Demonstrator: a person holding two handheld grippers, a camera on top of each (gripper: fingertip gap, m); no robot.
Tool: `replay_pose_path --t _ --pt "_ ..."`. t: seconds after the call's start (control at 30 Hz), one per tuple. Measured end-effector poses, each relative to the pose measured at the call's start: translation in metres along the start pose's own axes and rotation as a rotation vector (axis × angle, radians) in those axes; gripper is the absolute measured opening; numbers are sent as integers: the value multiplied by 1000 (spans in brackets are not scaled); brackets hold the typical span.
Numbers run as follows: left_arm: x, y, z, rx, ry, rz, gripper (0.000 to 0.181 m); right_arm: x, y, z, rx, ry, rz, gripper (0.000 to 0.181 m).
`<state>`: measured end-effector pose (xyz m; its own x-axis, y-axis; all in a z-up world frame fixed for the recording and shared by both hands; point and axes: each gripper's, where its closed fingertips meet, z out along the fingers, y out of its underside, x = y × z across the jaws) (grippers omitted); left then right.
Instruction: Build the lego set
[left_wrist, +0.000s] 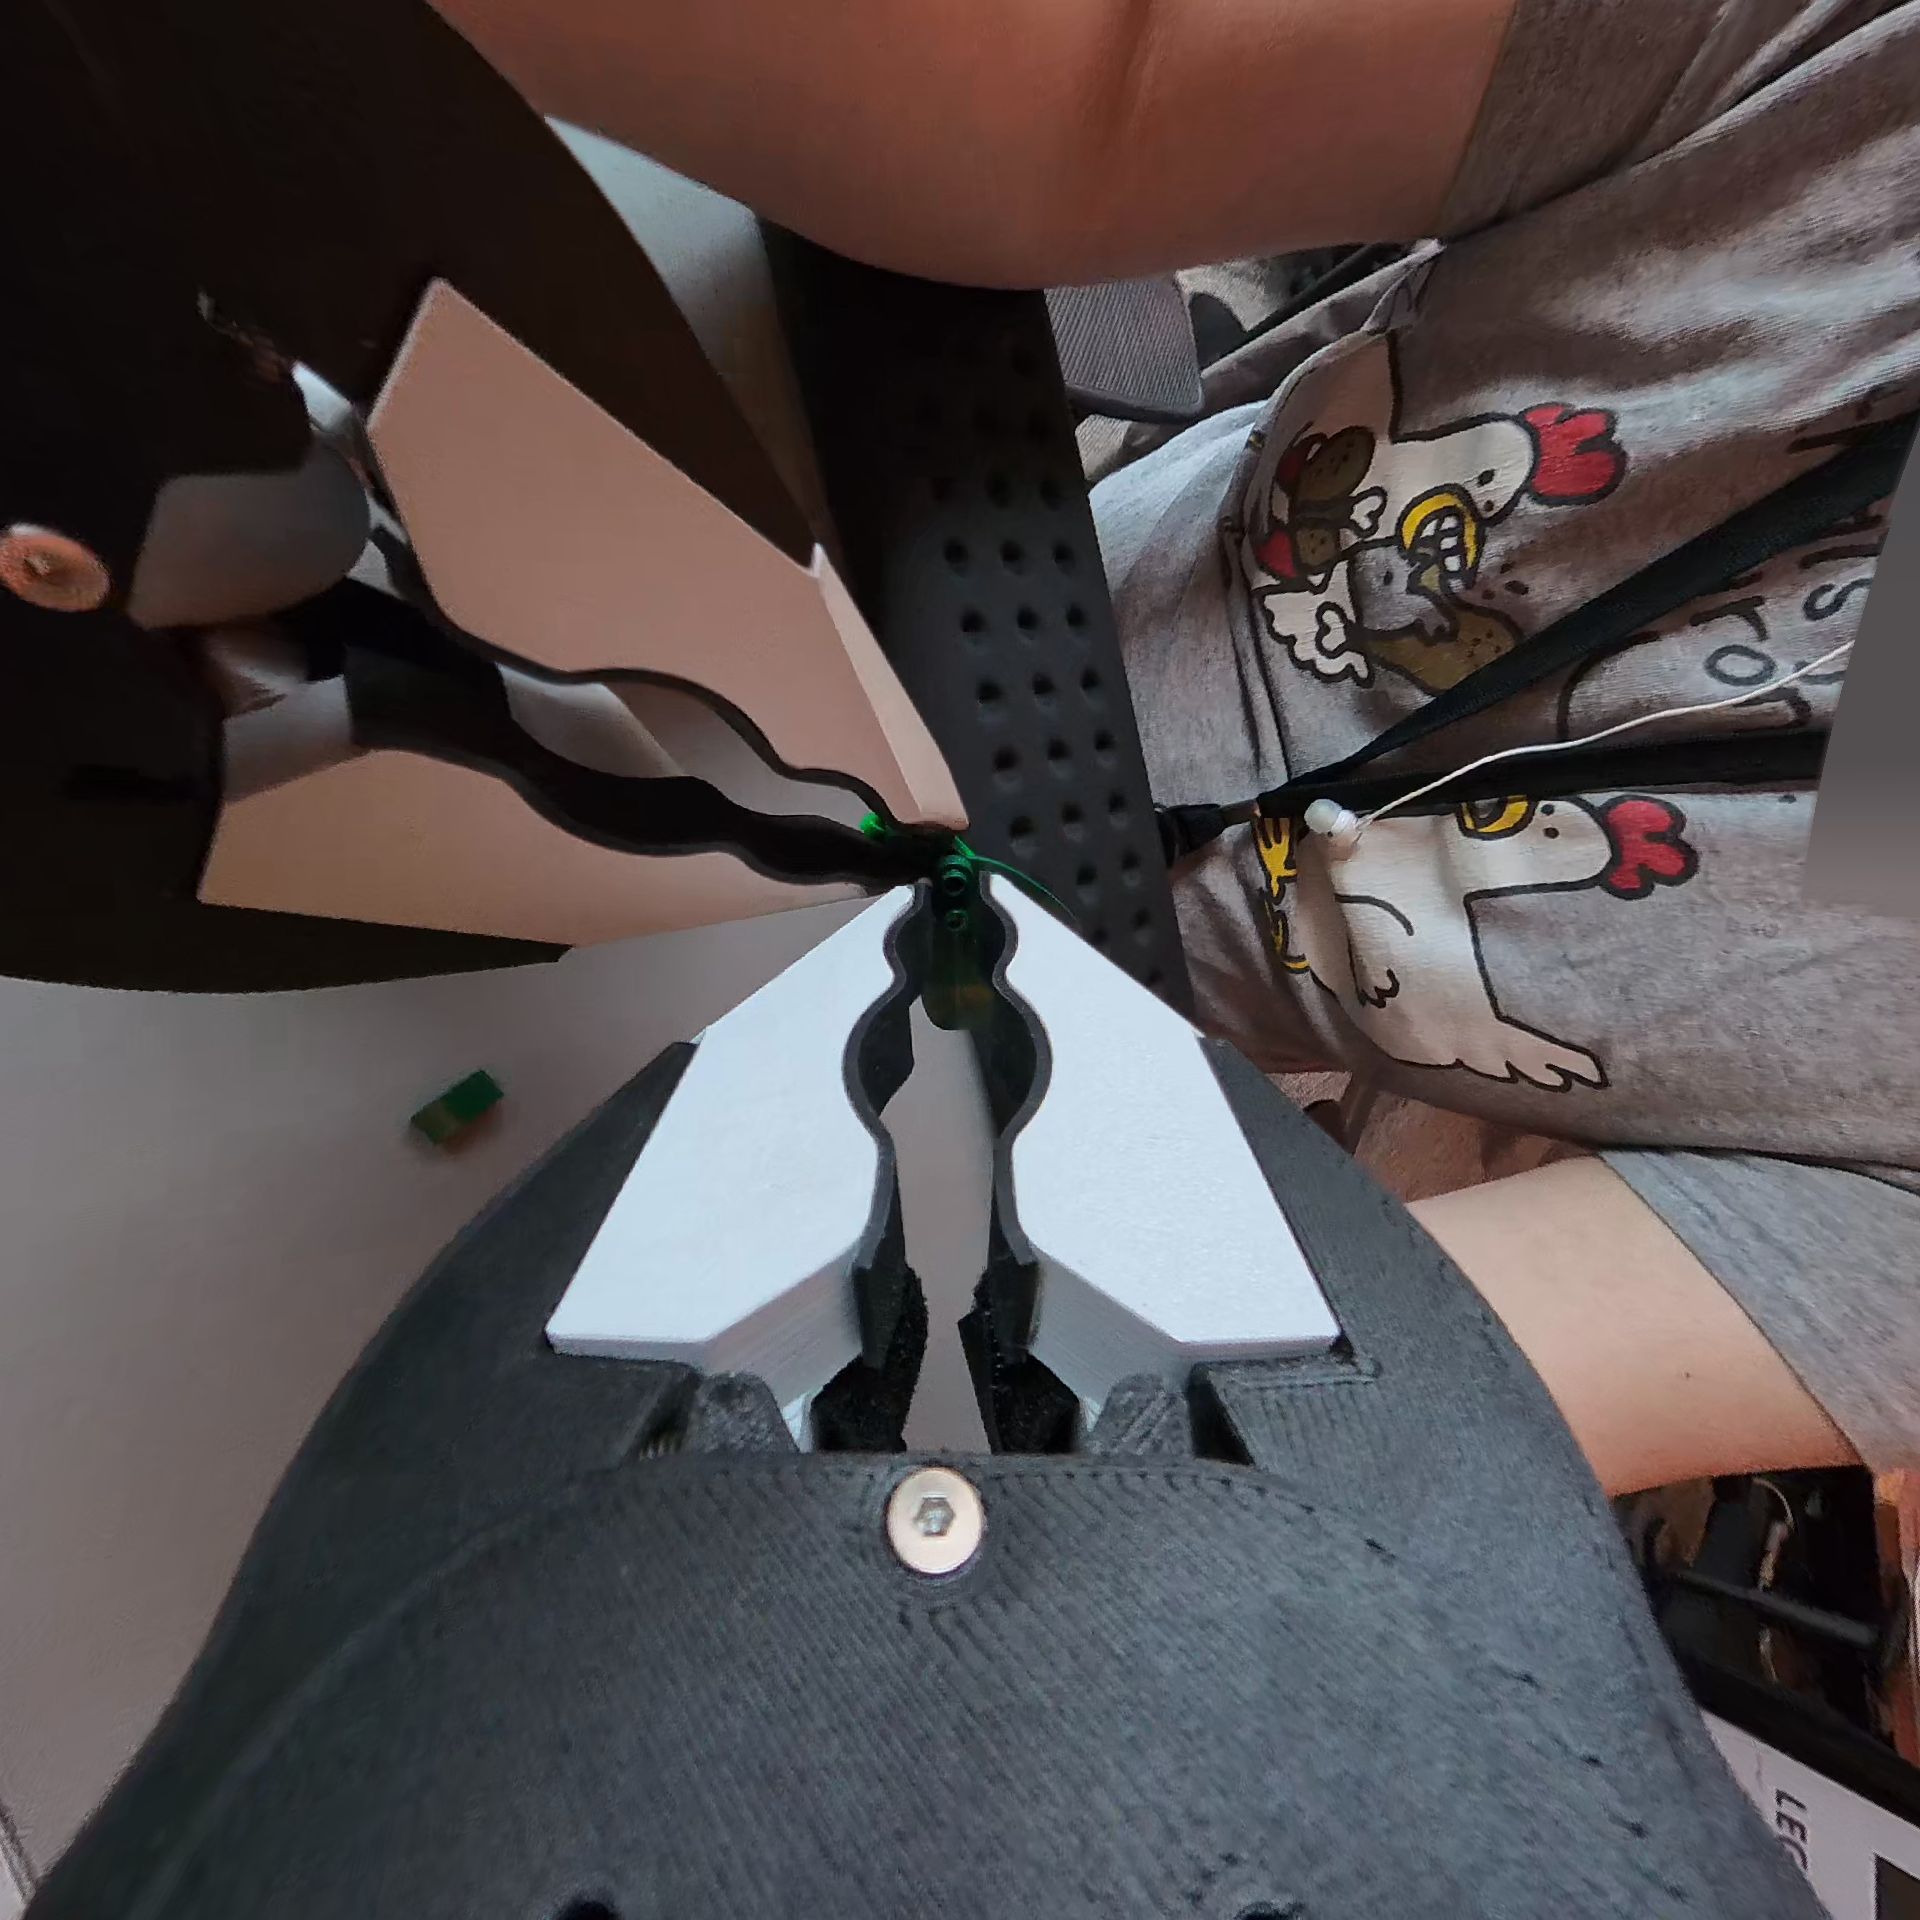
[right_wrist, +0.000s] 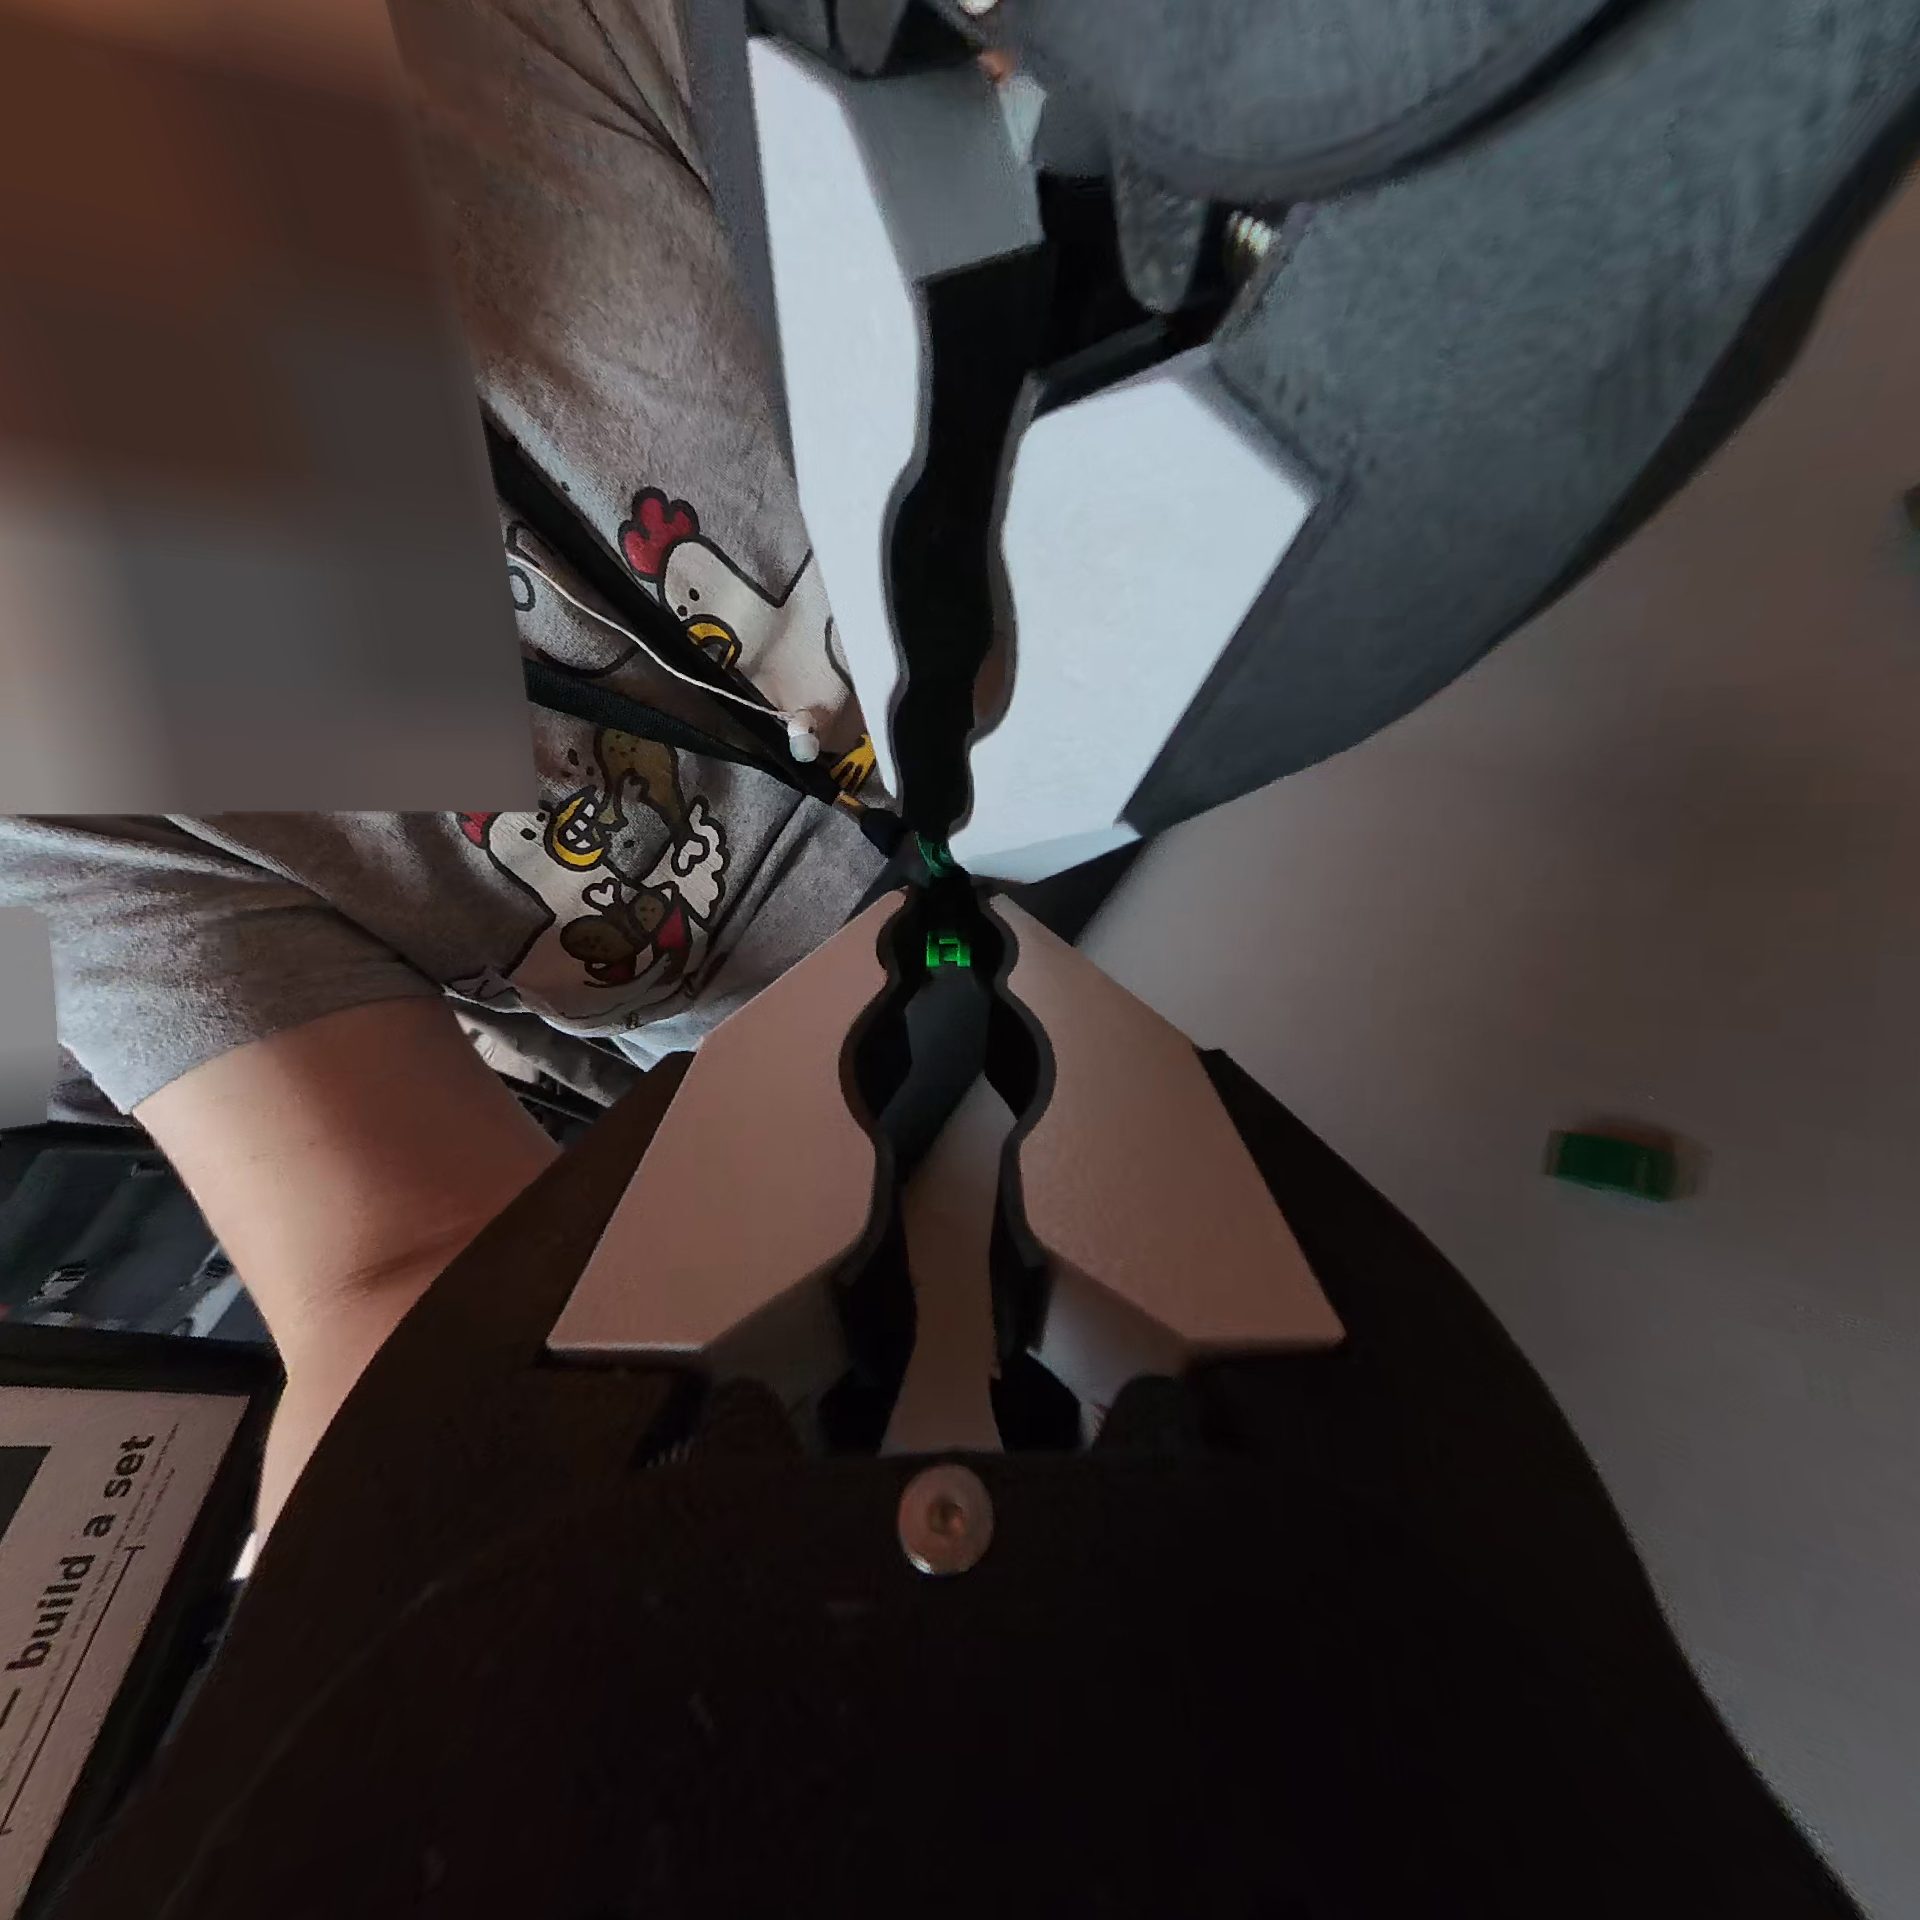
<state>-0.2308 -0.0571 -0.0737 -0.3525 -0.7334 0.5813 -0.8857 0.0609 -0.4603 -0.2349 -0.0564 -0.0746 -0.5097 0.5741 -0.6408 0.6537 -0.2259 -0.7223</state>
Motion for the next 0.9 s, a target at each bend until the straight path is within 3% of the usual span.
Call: replay_pose_path --t 0.4,0.9 --pt "-7 17 10 -111 -5 -58 5 15 7 10 -27 -21 49 4" --pt "-7 22 14 -140 3 -88 5 18 10 14 -47 -22 79 4"
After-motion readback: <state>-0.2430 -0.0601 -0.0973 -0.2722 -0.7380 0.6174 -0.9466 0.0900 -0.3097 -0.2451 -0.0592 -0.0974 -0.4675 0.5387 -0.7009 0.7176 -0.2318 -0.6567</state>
